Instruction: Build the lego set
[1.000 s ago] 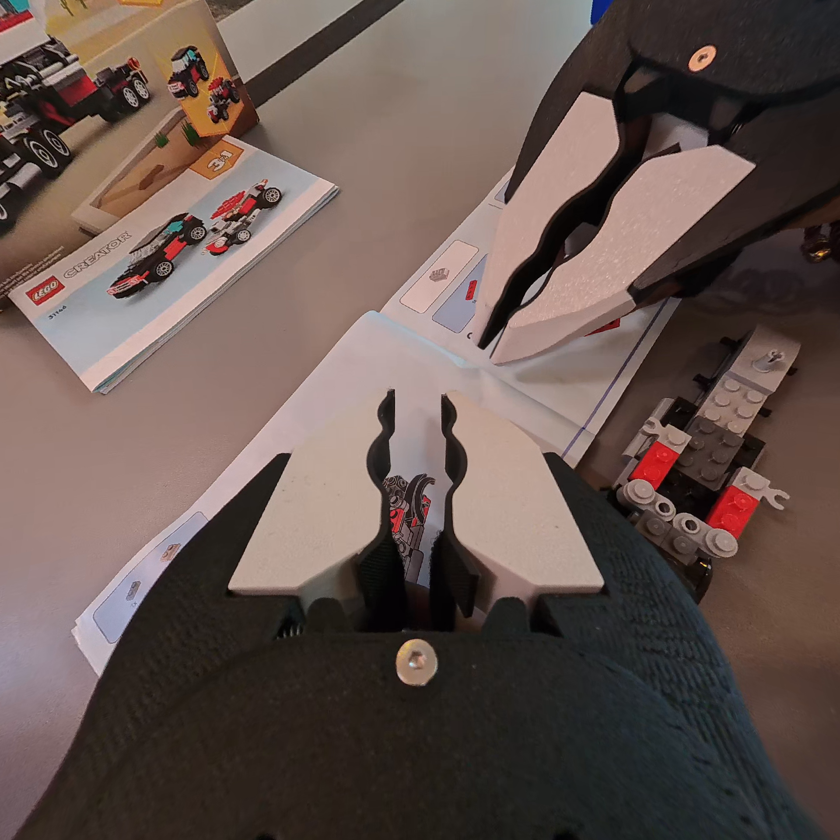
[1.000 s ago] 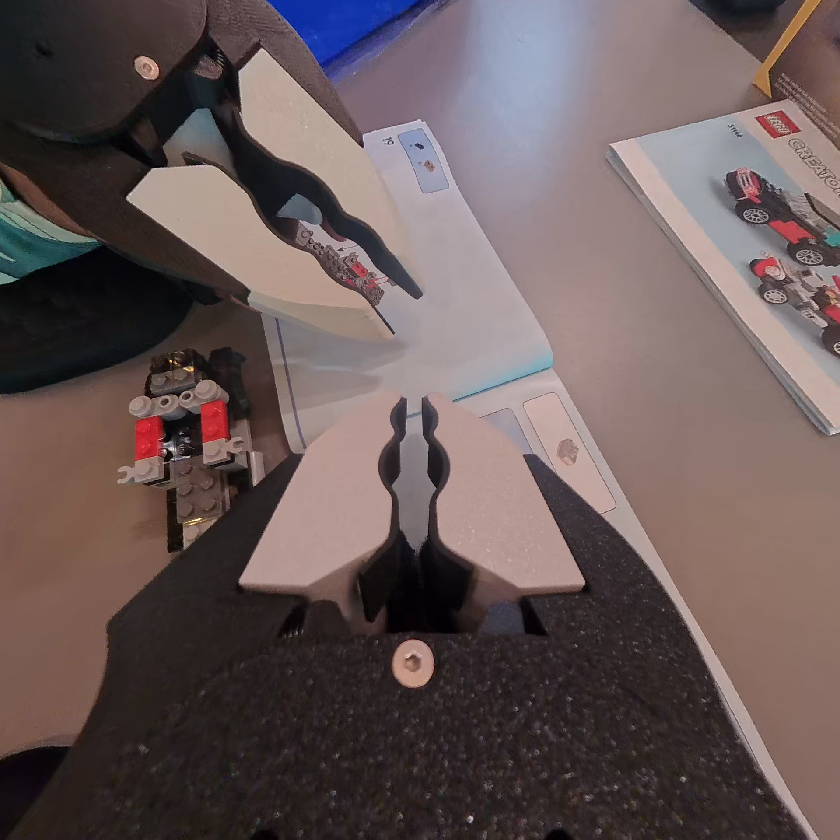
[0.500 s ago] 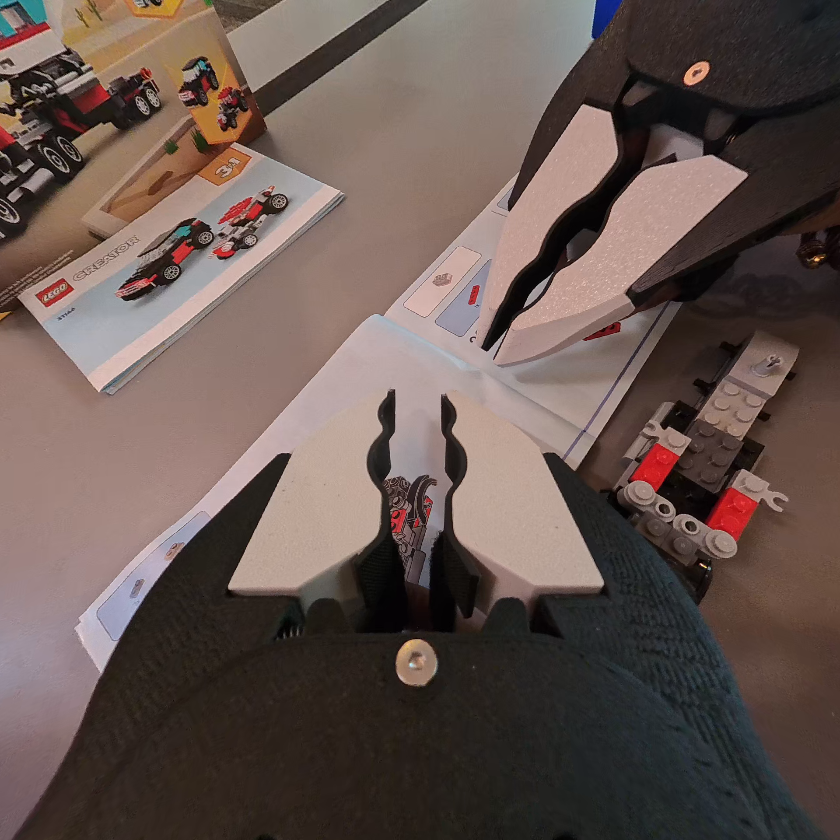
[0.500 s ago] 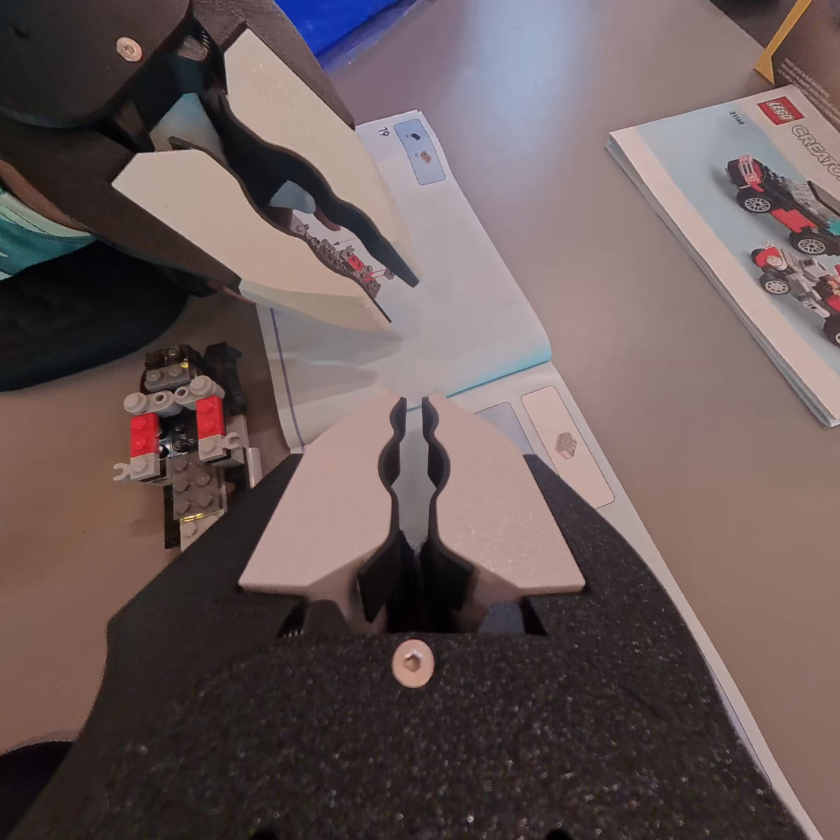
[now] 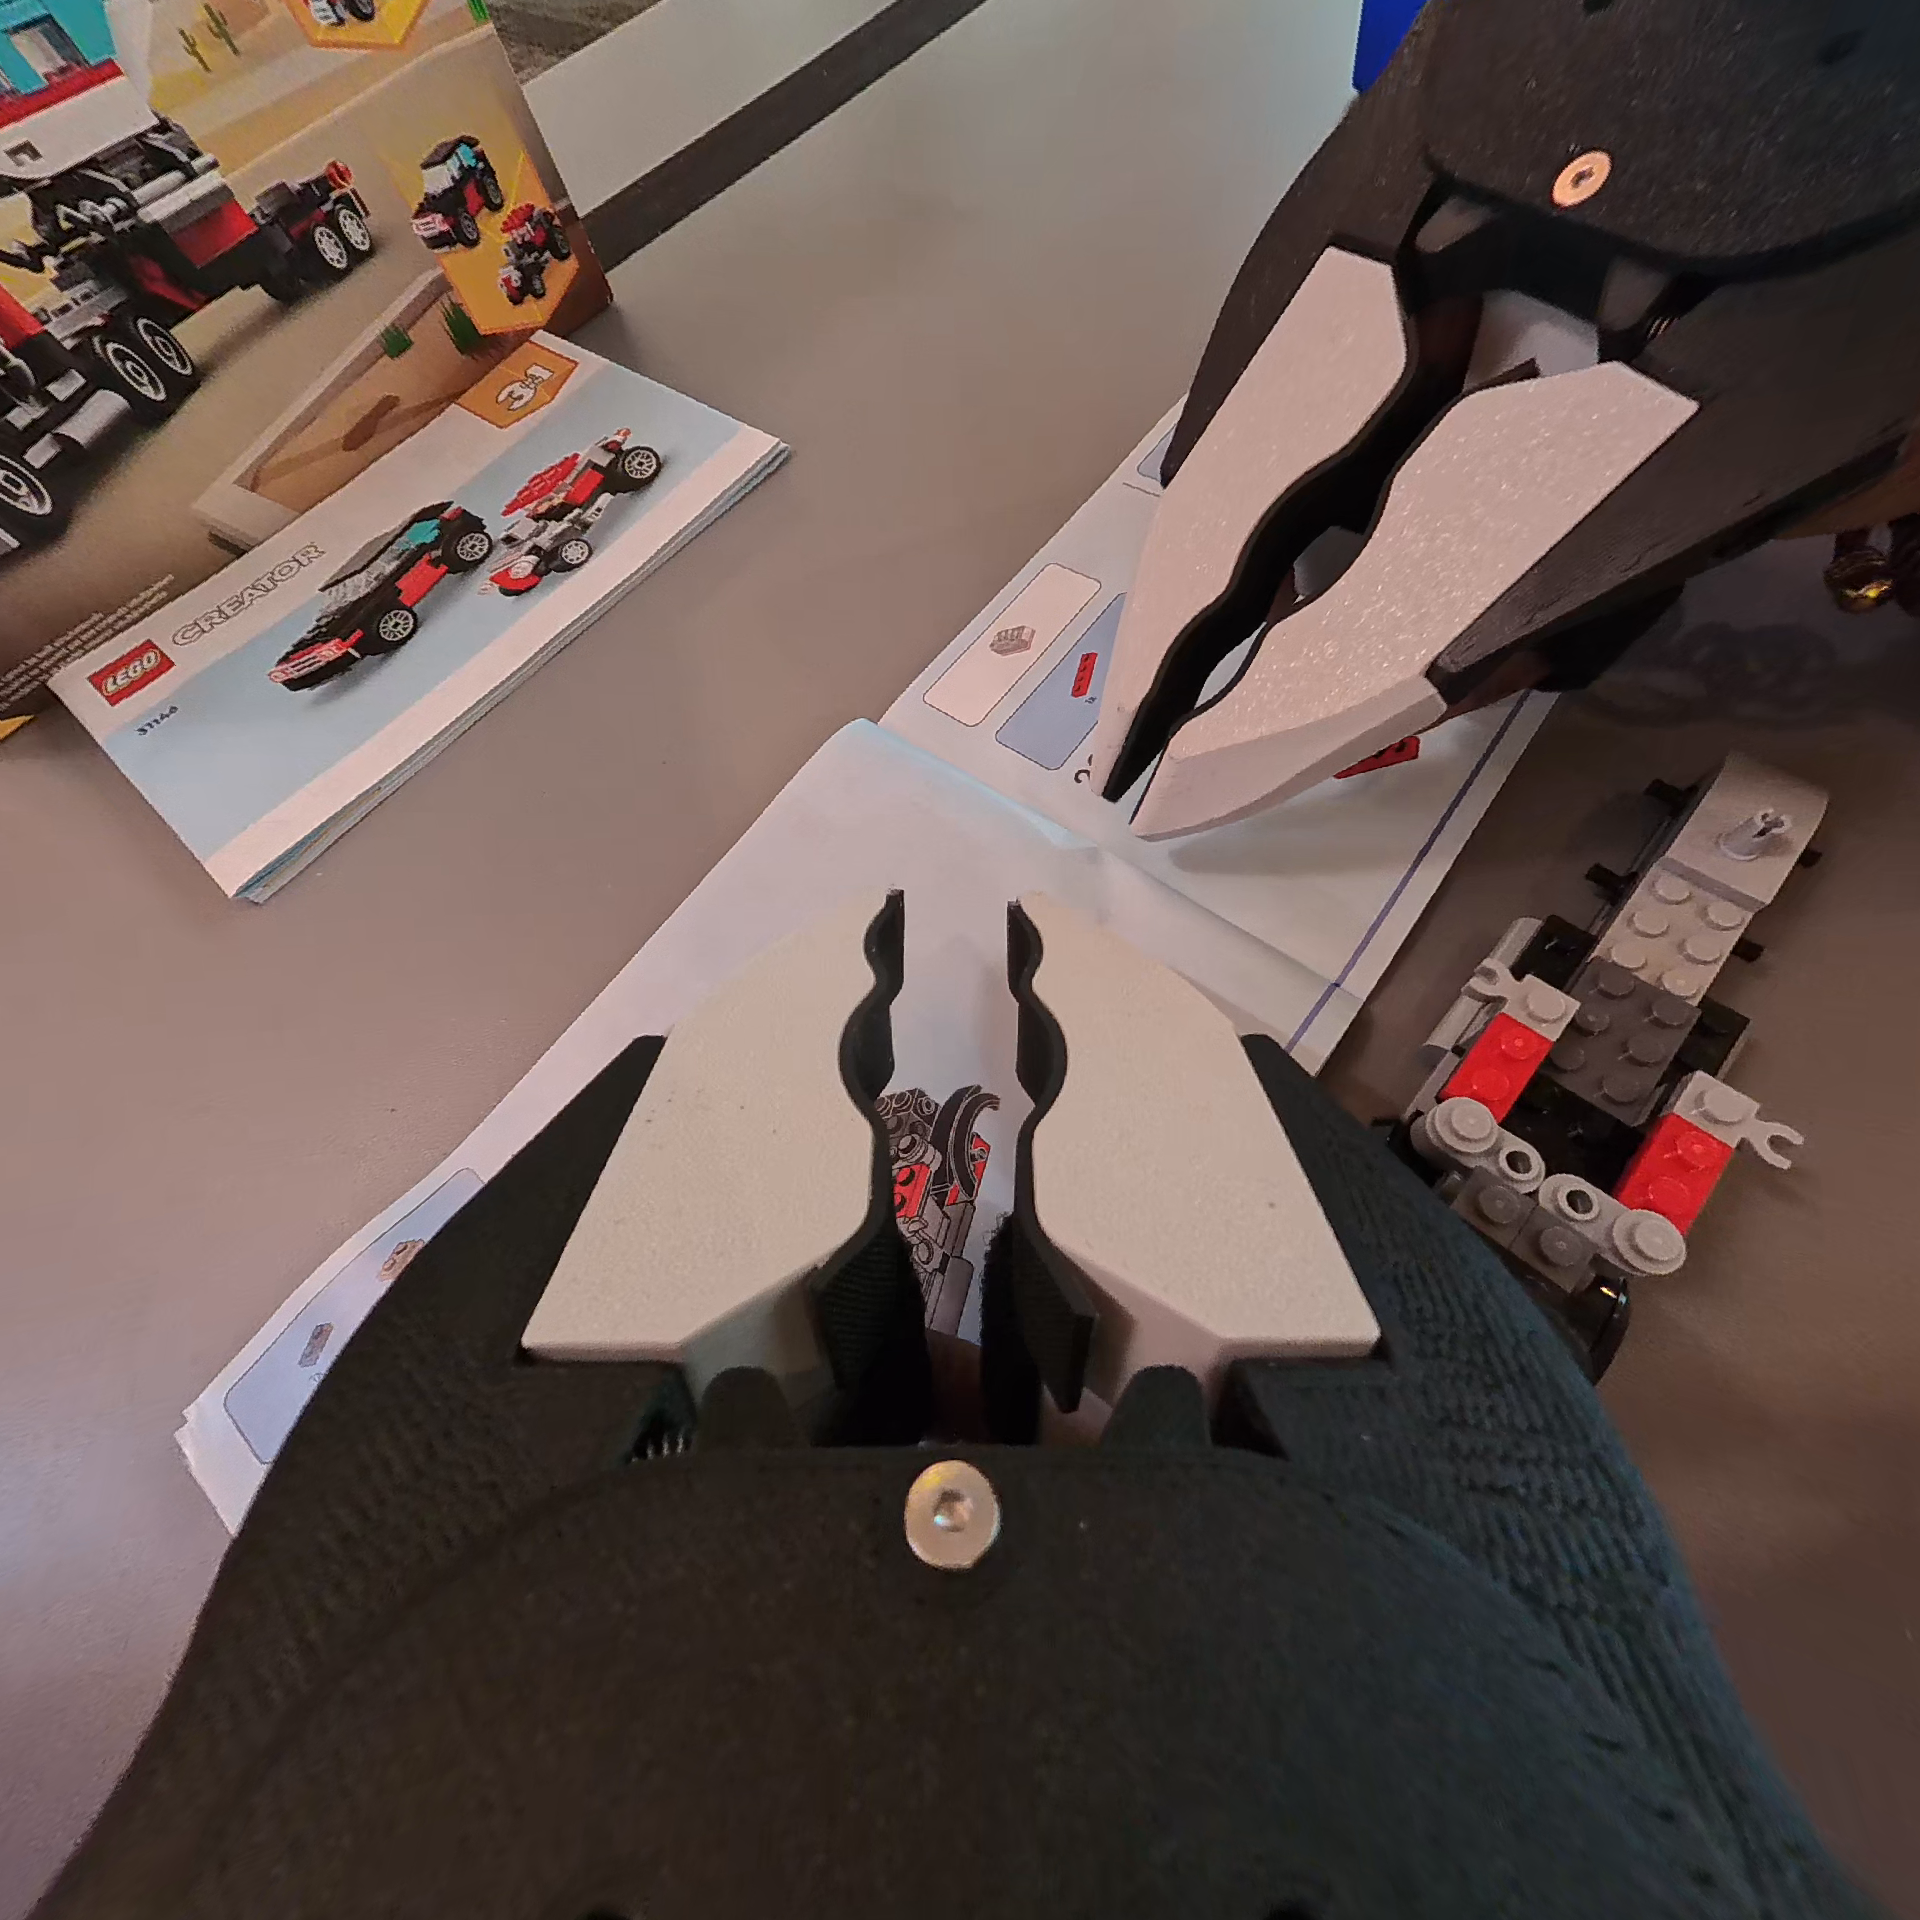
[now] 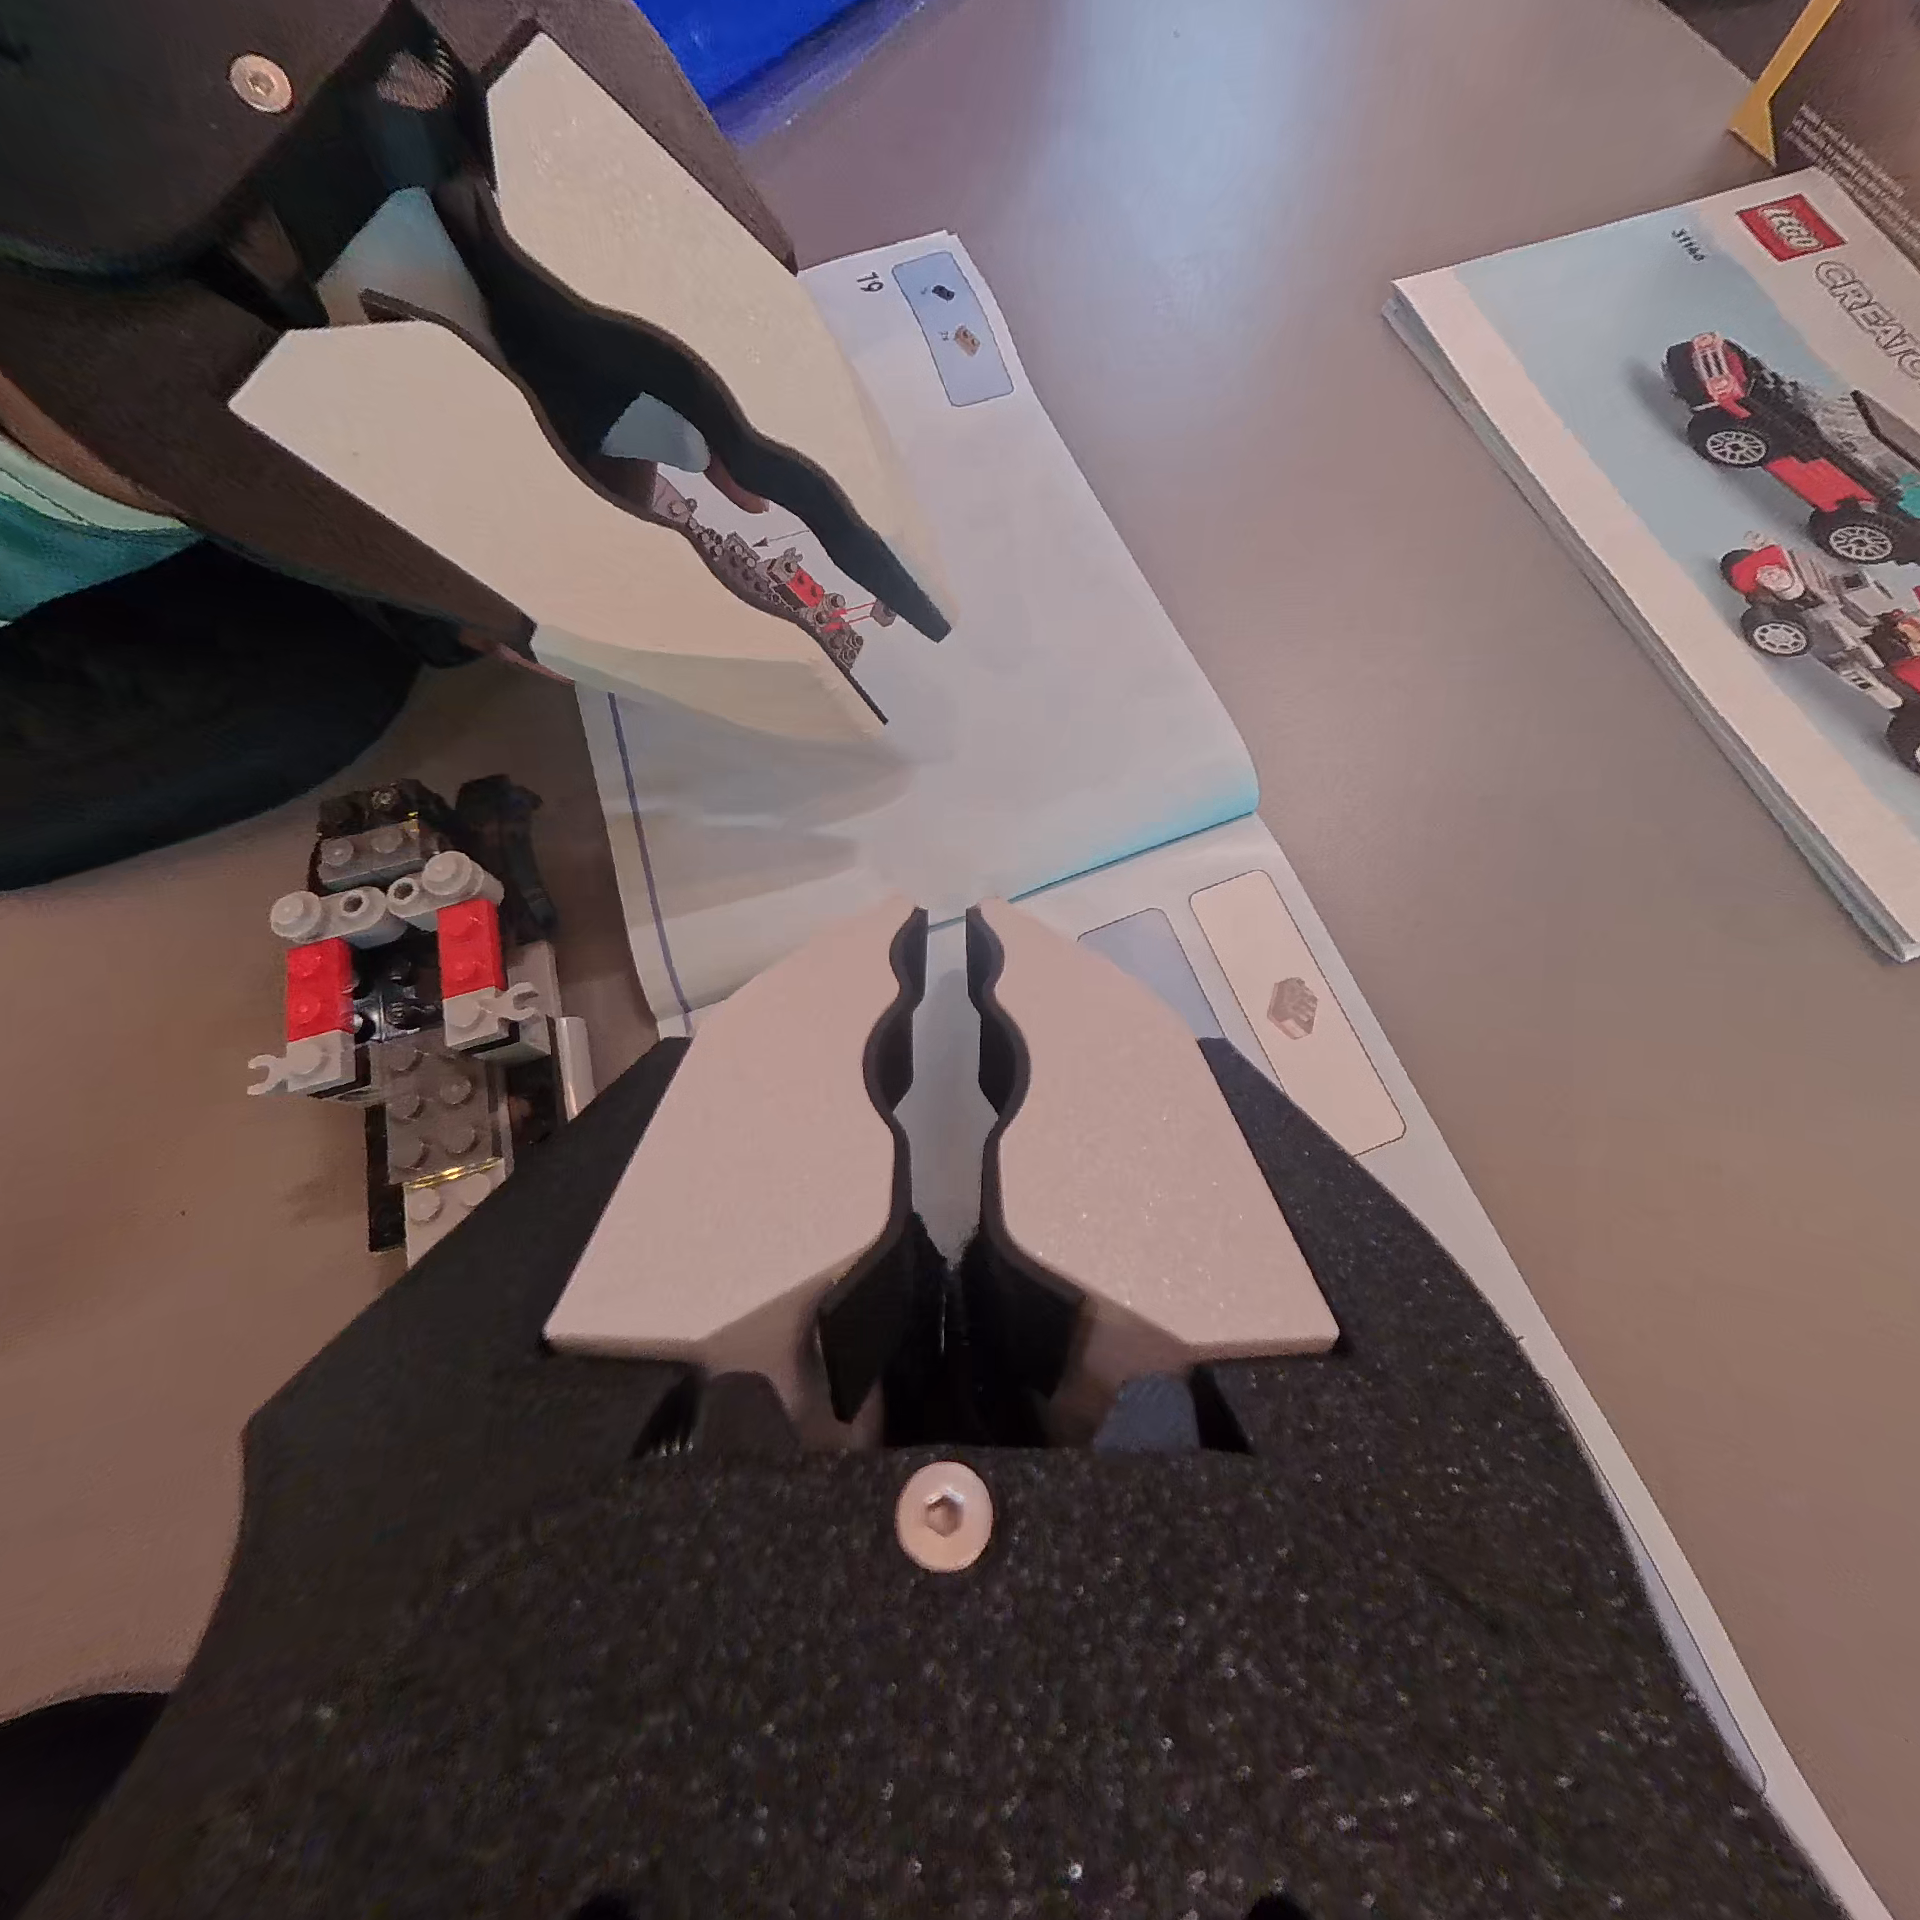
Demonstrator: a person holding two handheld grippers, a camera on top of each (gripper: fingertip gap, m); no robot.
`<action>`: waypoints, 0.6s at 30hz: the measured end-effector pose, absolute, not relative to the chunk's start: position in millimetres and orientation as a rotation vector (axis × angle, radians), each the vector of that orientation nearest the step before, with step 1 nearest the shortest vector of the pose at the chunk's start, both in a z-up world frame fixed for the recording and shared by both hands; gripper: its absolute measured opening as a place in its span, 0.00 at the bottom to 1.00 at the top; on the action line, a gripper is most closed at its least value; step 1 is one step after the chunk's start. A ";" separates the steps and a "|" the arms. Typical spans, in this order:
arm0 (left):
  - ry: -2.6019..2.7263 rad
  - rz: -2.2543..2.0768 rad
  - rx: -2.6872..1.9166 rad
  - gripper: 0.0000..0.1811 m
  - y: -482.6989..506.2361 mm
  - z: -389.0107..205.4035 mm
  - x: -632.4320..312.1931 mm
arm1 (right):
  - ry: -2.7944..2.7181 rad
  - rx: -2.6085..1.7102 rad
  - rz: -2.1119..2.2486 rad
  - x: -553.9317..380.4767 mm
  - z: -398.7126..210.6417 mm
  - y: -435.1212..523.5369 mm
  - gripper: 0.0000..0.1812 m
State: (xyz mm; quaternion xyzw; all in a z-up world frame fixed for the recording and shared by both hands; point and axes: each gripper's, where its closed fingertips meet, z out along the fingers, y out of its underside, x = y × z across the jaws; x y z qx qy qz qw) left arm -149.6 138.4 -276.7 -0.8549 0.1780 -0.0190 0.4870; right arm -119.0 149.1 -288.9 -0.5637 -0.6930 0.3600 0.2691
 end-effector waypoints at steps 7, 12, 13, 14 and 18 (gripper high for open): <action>0.435 -0.046 -2.078 0.10 138.4 -276.5 -149.5 | -1.861 -1.528 0.975 -118.6 -288.8 151.0 0.04; 0.436 -0.049 -2.076 0.10 138.3 -276.2 -149.4 | -1.869 -1.533 0.969 -118.5 -290.9 150.7 0.04; 0.436 -0.049 -2.076 0.10 138.3 -276.2 -149.3 | -1.870 -1.533 0.970 -118.5 -291.0 150.7 0.04; 0.437 -0.050 -2.076 0.10 138.2 -276.2 -149.3 | -1.869 -1.534 0.970 -118.4 -291.0 150.8 0.04; 0.435 -0.053 -2.074 0.10 138.1 -275.7 -149.3 | -1.865 -1.538 0.977 -118.3 -290.6 151.0 0.04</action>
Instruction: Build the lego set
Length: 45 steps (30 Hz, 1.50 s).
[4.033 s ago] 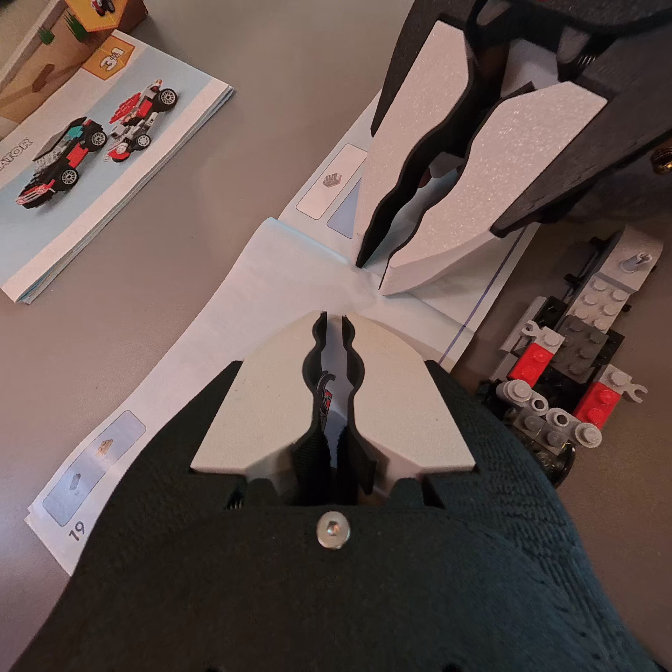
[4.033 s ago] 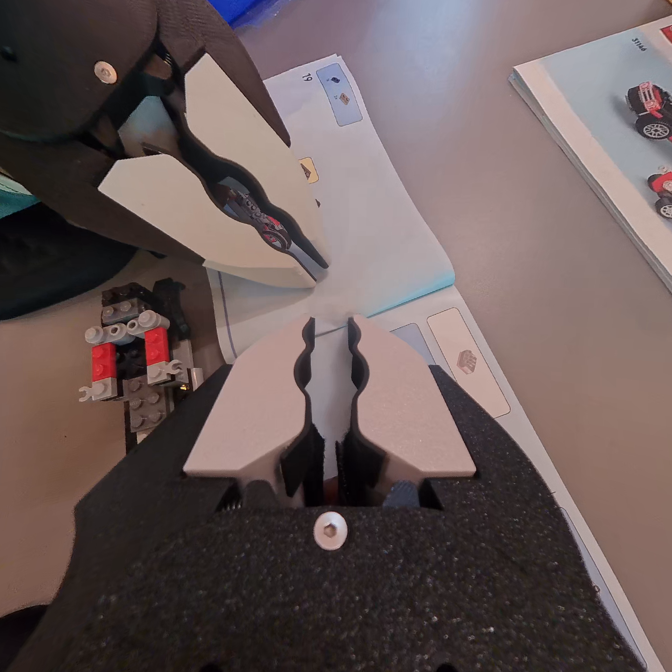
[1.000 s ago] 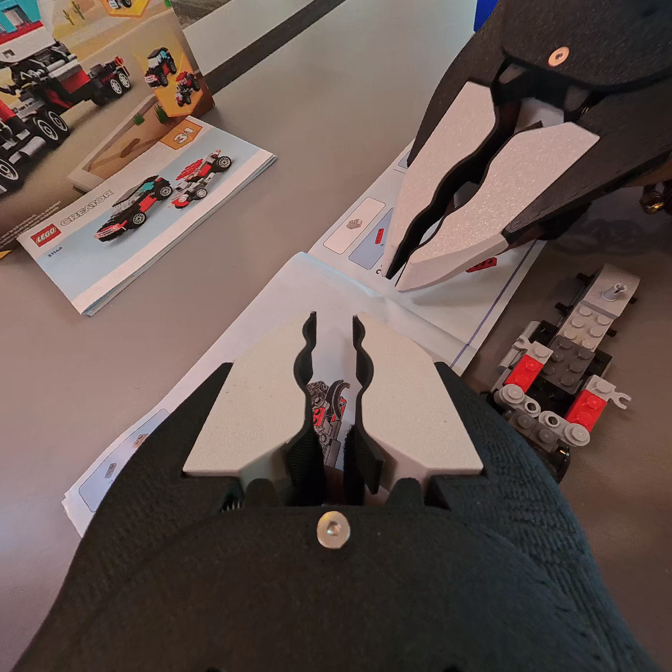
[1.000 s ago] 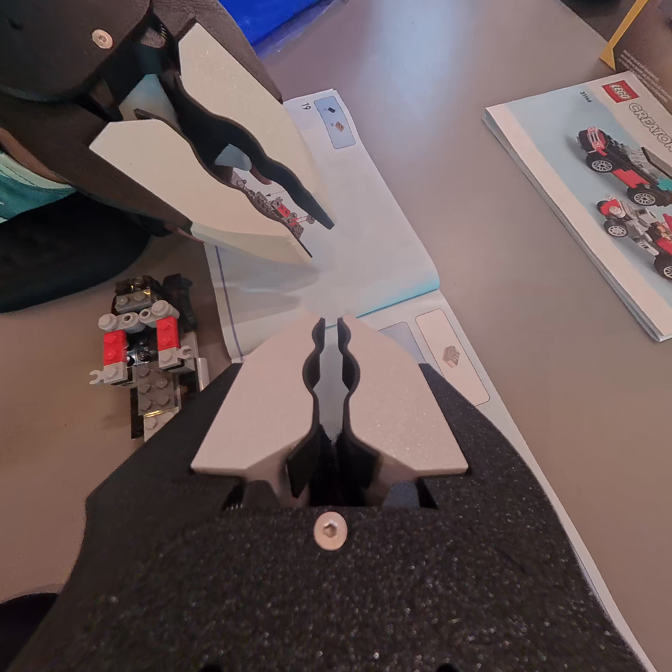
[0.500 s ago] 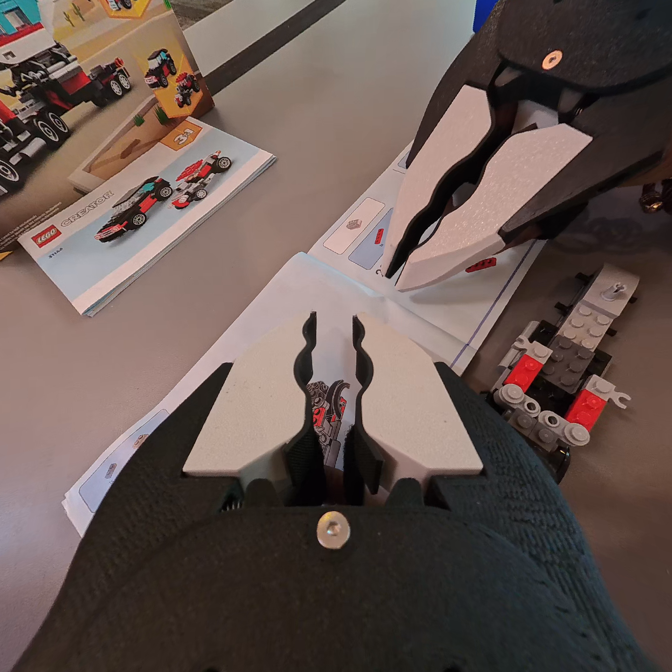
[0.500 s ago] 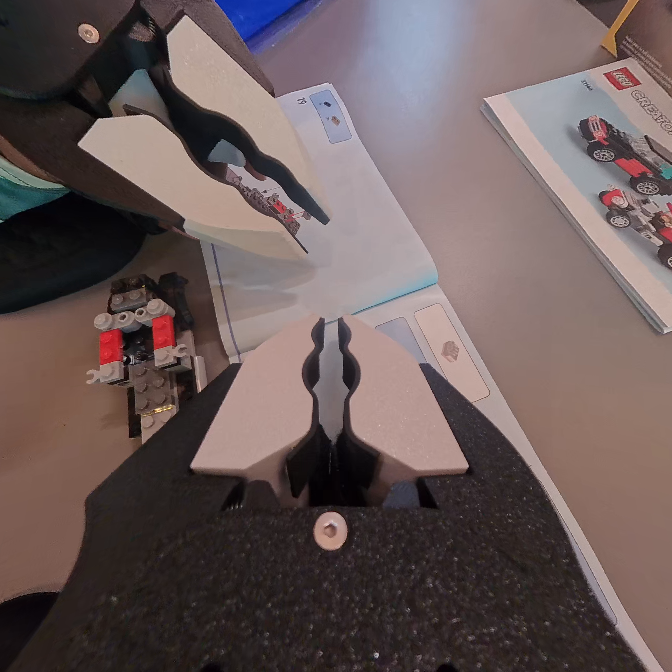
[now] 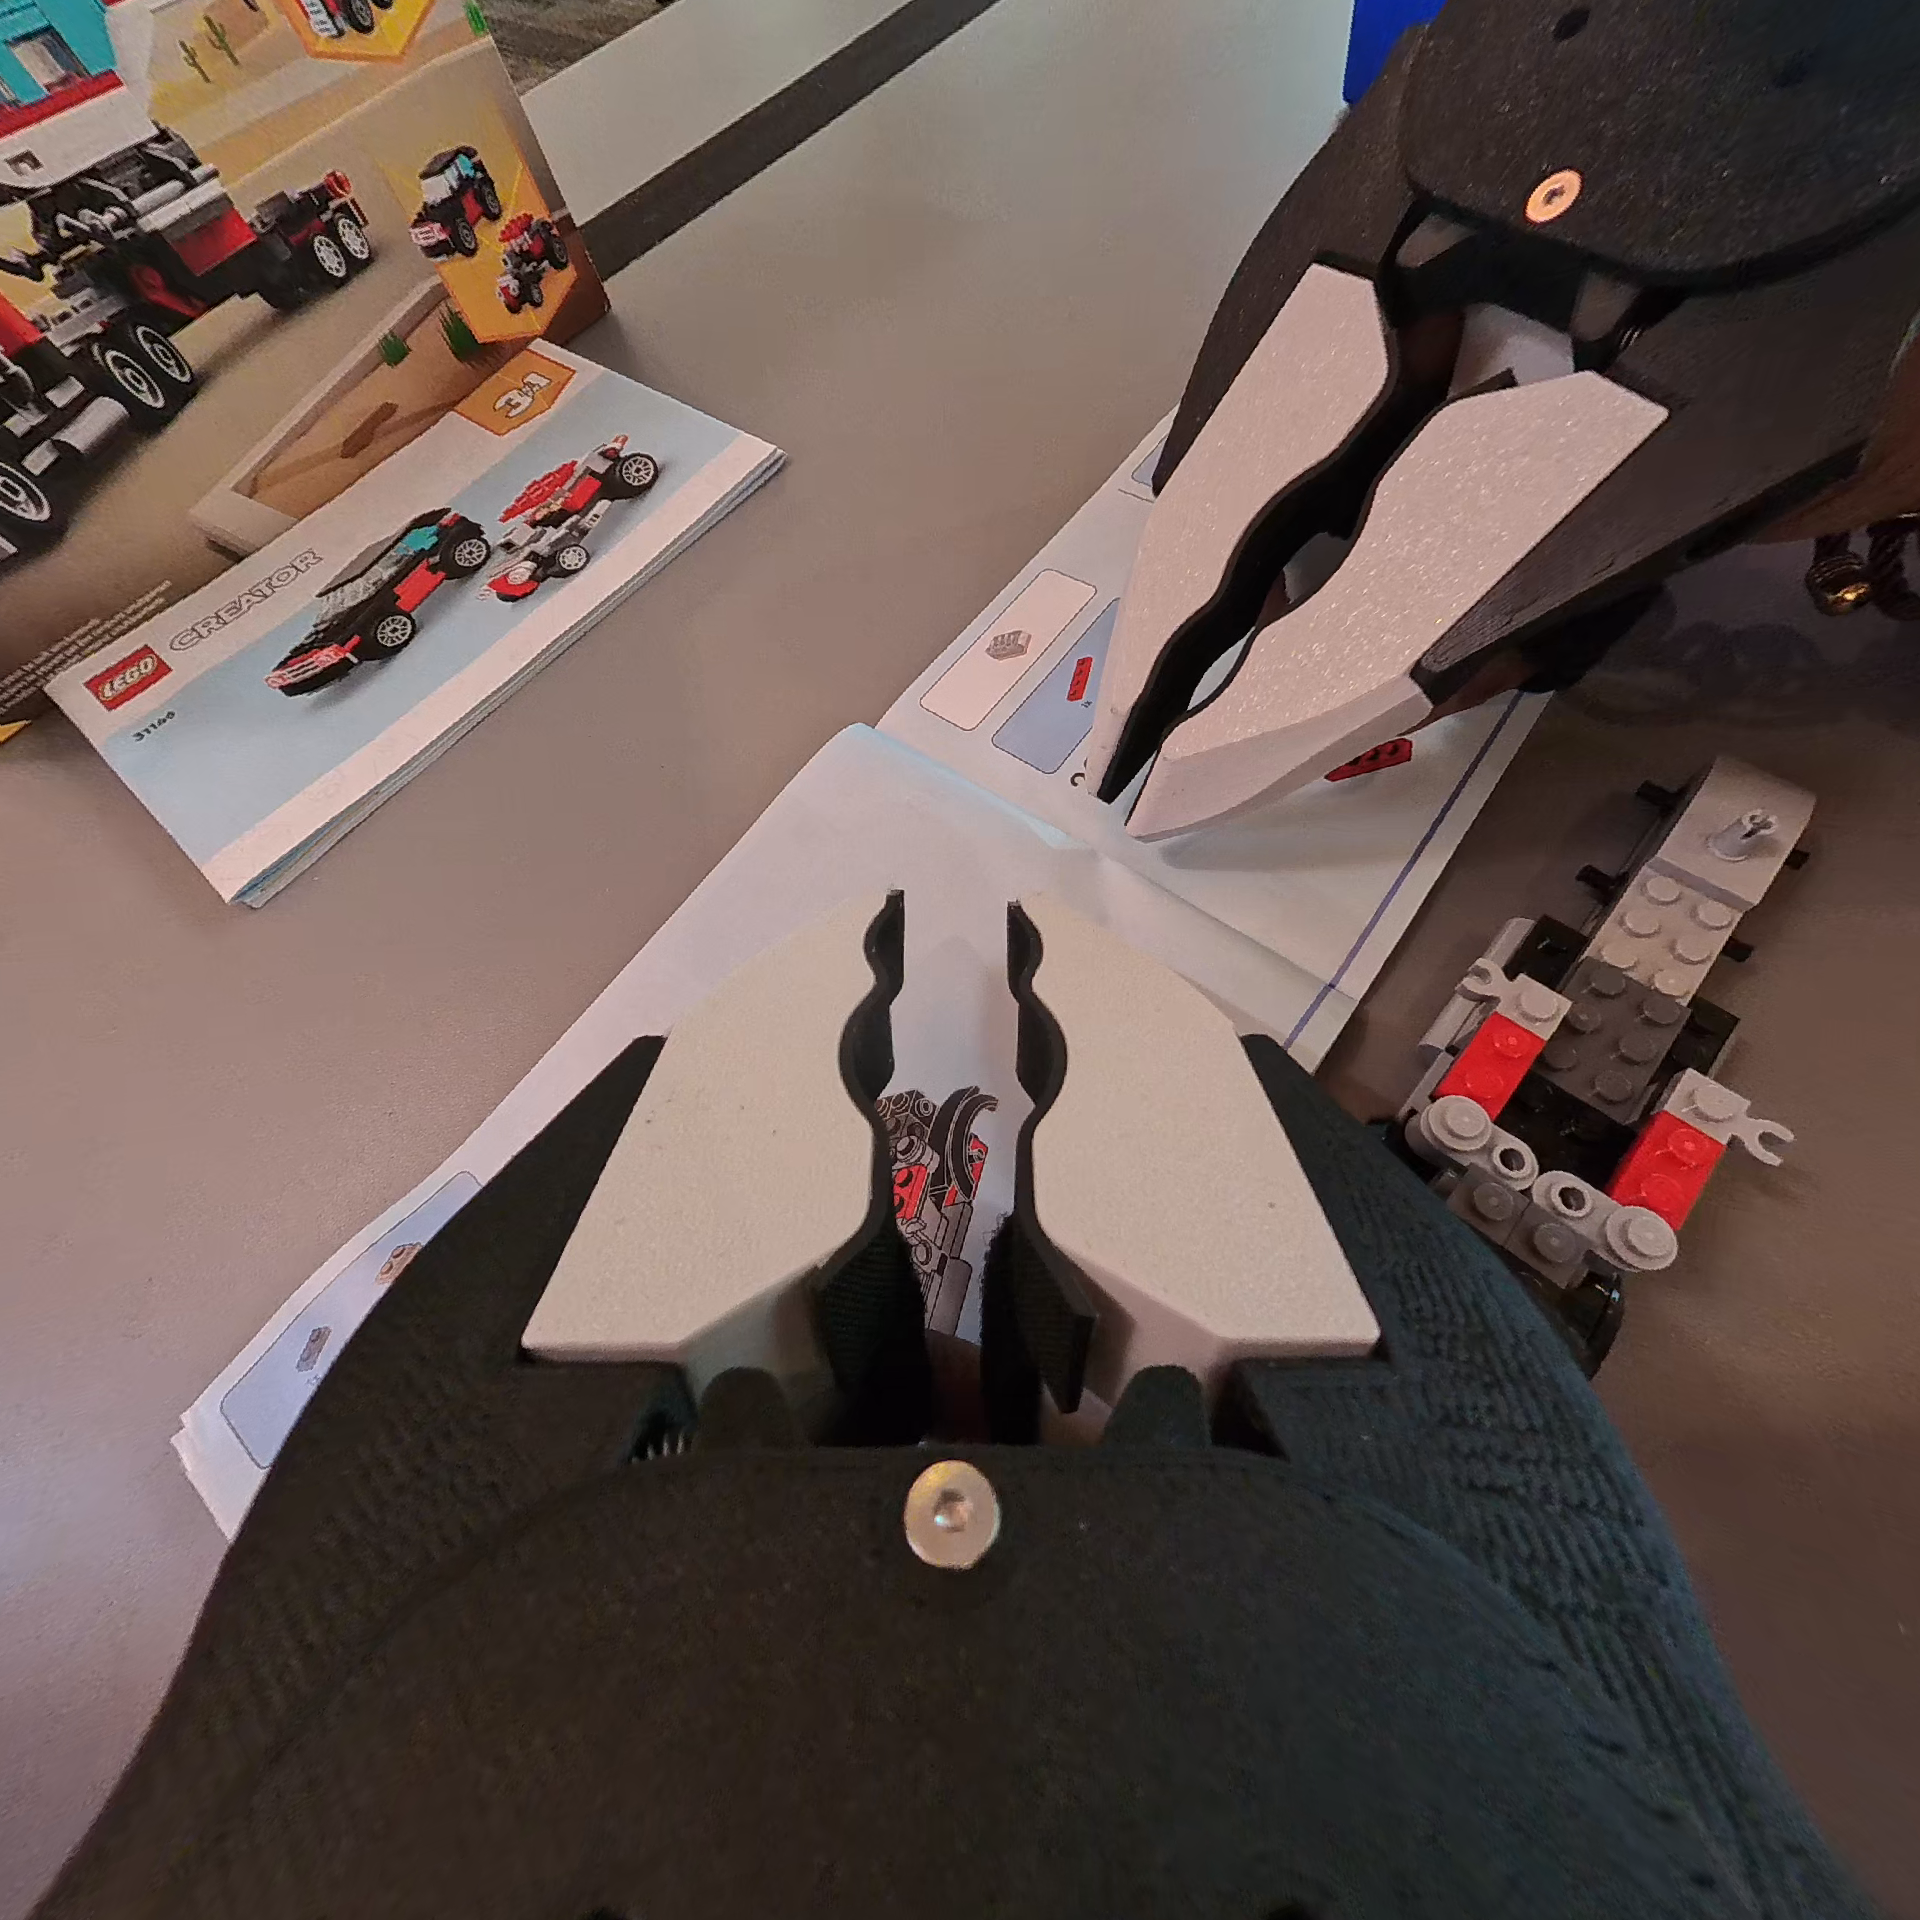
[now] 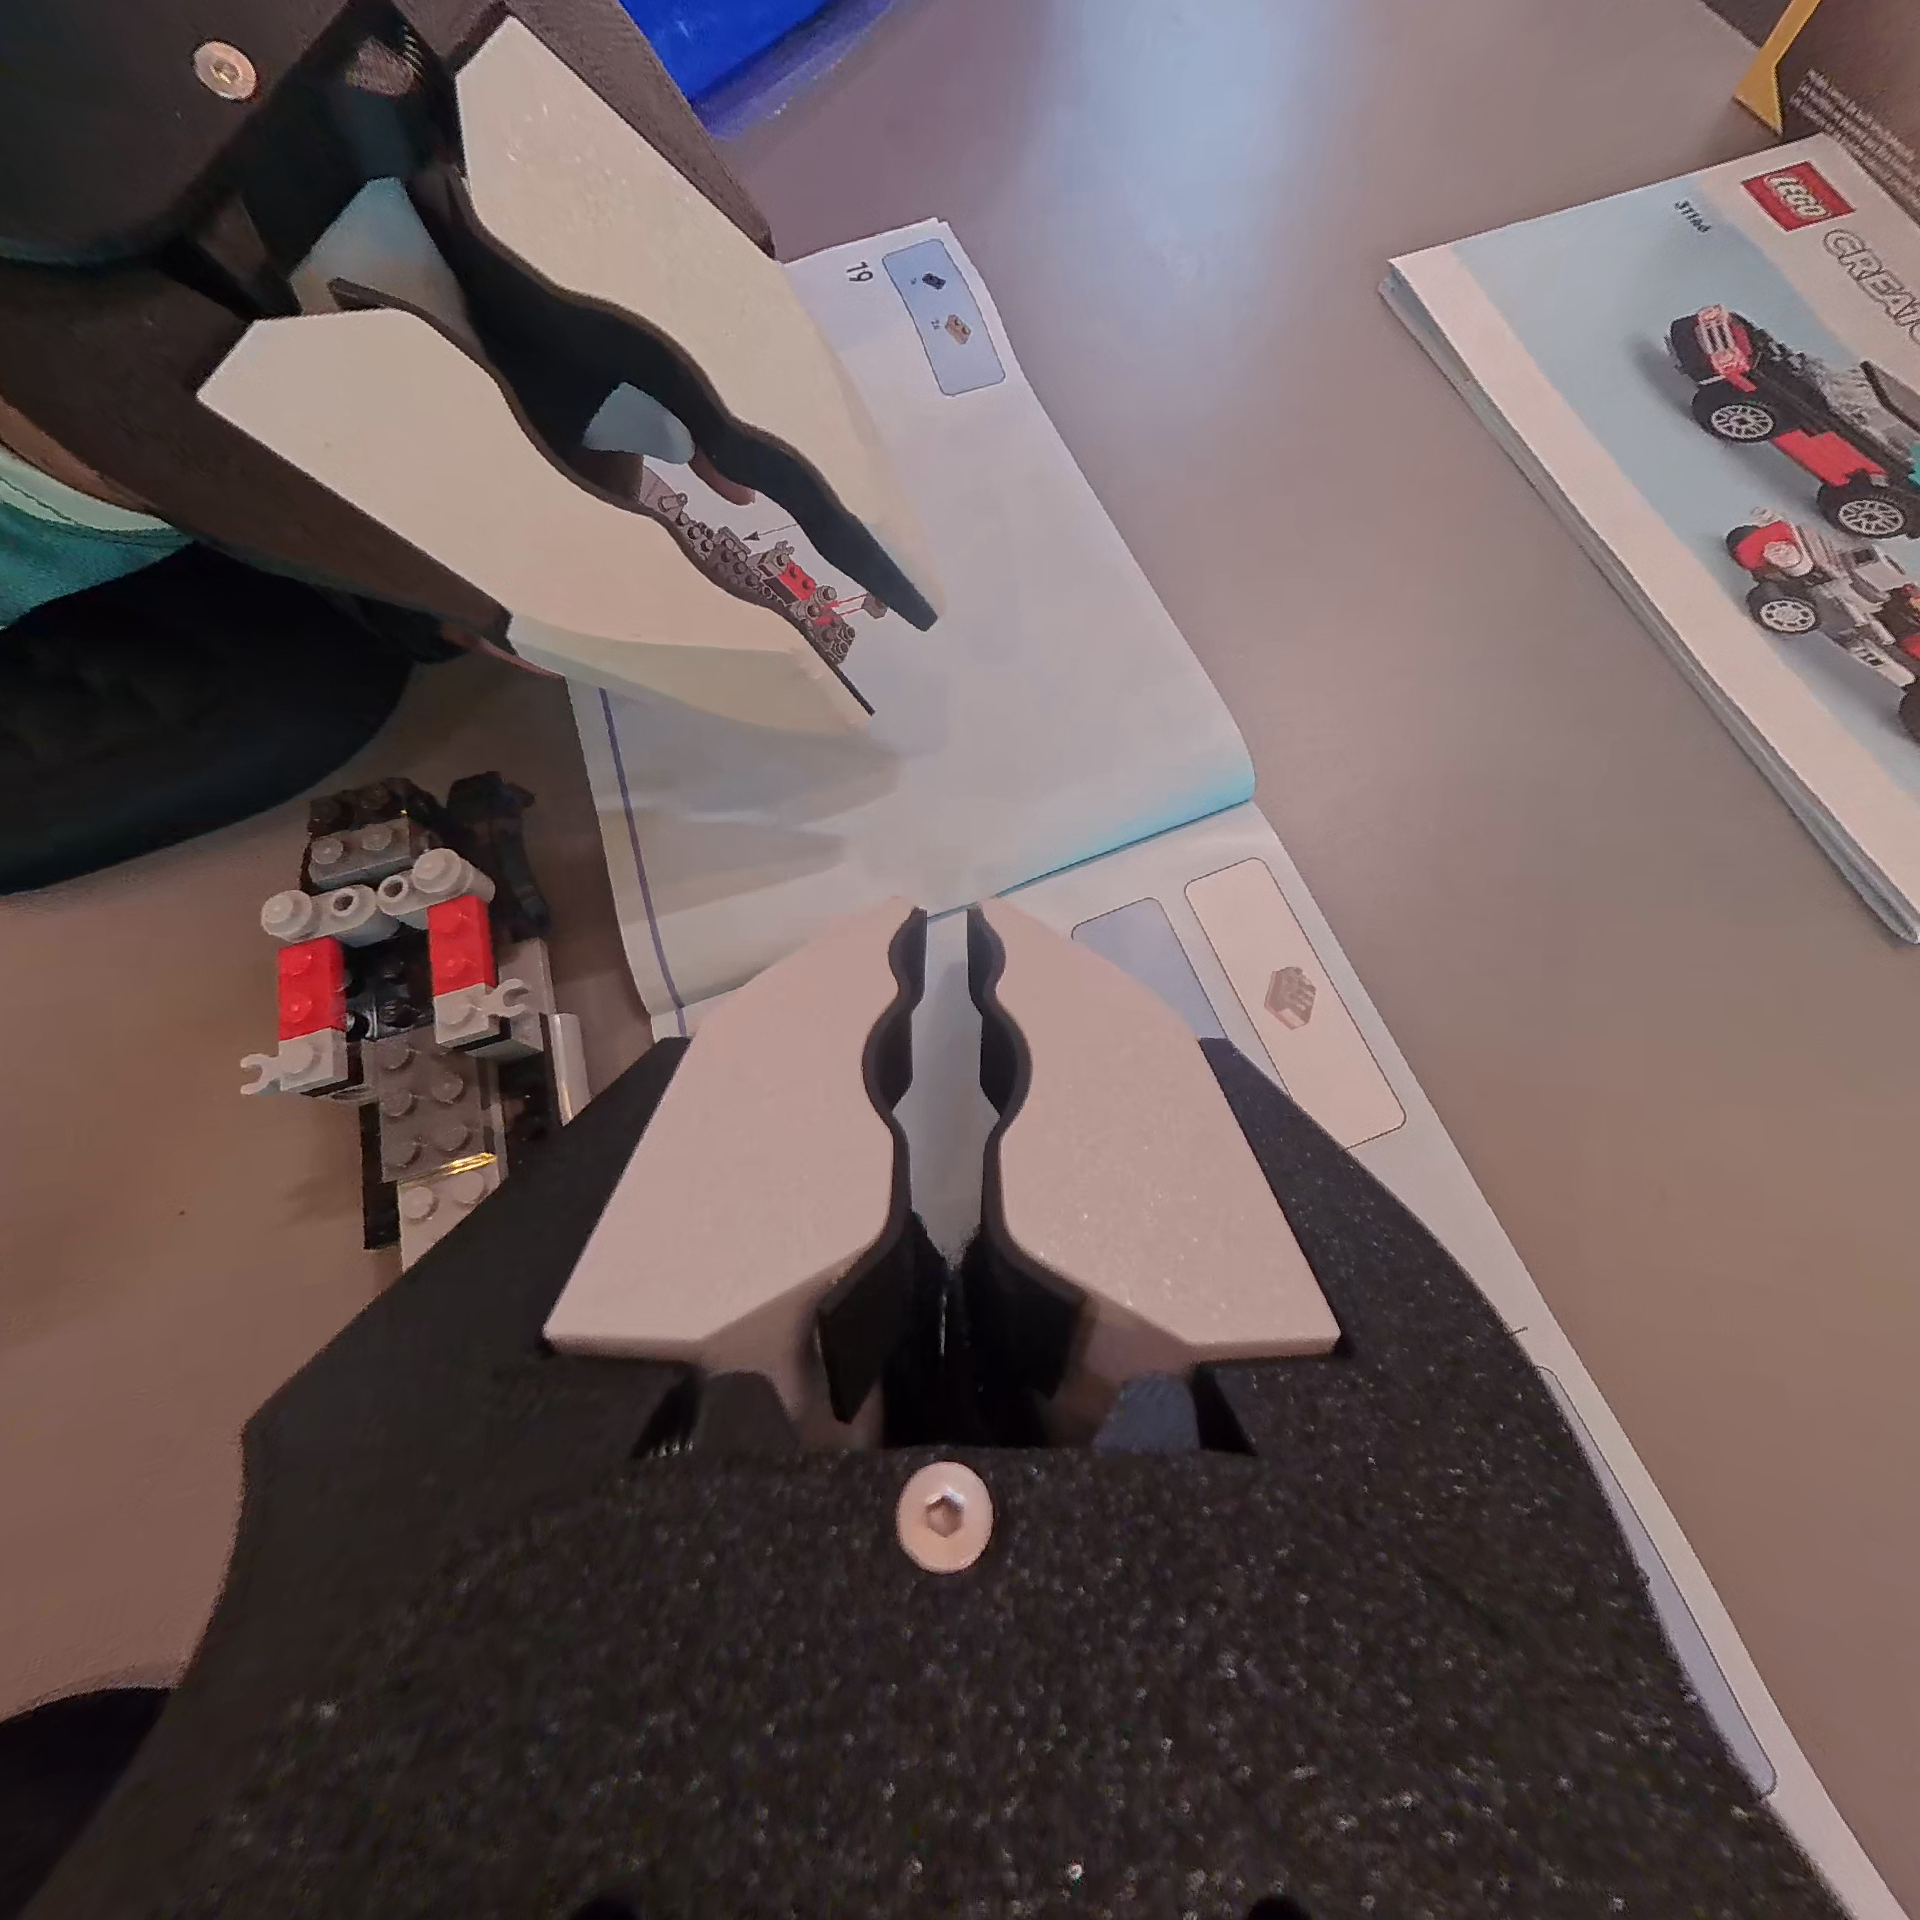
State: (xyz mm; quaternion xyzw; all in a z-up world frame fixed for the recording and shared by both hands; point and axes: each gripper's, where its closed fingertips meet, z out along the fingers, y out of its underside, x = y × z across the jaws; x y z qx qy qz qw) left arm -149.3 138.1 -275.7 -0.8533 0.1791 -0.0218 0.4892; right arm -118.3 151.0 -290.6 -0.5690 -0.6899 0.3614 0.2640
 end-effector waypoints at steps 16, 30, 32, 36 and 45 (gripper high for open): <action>0.453 -0.231 -2.082 0.10 130.1 -263.2 -138.7 | -1.780 -1.601 1.069 -109.5 -279.9 159.4 0.04; 1.018 -0.426 -2.227 0.00 126.4 -294.6 -114.7 | -1.796 -1.718 1.370 -120.4 -275.1 144.1 0.02; 1.024 -0.456 -2.228 0.00 128.2 -299.1 -116.5 | -1.815 -1.754 1.390 -123.1 -278.3 143.8 0.02; 1.006 -0.516 -2.194 0.00 128.4 -300.6 -116.1 | -1.855 -1.785 1.446 -130.1 -280.6 138.0 0.02; 1.008 -0.501 -2.160 0.00 128.3 -302.5 -114.2 | -1.941 -1.776 1.305 -131.8 -299.3 136.4 0.01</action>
